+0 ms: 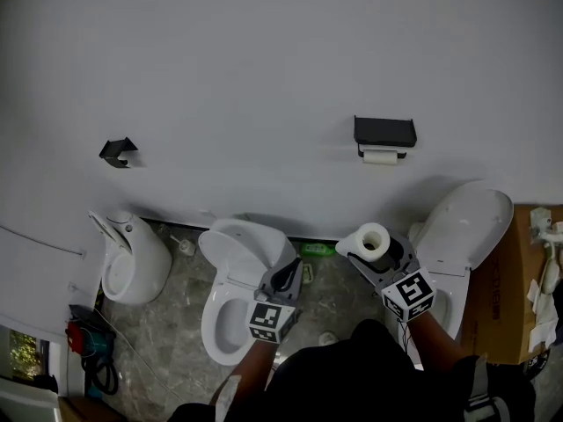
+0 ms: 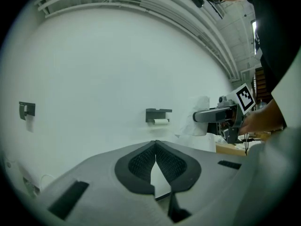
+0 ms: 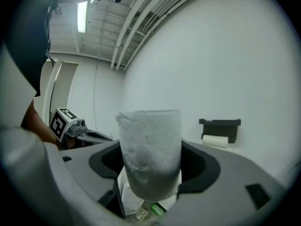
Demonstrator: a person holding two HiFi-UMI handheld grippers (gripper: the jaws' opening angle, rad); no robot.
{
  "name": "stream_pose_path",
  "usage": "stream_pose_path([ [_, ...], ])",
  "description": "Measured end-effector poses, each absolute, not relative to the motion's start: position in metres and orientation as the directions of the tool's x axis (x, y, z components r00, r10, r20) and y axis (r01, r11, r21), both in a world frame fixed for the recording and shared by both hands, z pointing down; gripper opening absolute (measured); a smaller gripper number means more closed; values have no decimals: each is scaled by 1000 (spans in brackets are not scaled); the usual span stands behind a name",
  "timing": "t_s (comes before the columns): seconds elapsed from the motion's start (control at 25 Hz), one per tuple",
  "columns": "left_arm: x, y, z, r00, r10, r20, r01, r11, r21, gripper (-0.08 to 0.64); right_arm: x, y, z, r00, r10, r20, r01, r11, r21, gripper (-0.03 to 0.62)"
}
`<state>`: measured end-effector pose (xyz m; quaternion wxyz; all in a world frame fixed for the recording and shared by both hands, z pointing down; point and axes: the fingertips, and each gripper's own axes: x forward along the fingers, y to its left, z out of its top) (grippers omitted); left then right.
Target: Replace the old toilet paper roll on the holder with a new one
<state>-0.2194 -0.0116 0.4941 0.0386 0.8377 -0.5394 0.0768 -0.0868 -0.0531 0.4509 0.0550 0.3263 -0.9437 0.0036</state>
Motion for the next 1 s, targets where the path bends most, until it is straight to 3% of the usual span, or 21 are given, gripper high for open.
stream_pose_path([
  [0.44, -180, -80, 490, 533, -832, 152, -843, -538, 10, 6, -35, -100, 453, -670, -738, 84, -742, 670, -26, 318],
  [1.0, -96, -181, 467, 567, -810, 149, -784, -586, -205, 7, 42, -166, 461, -609, -788, 88, -793, 603, -87, 318],
])
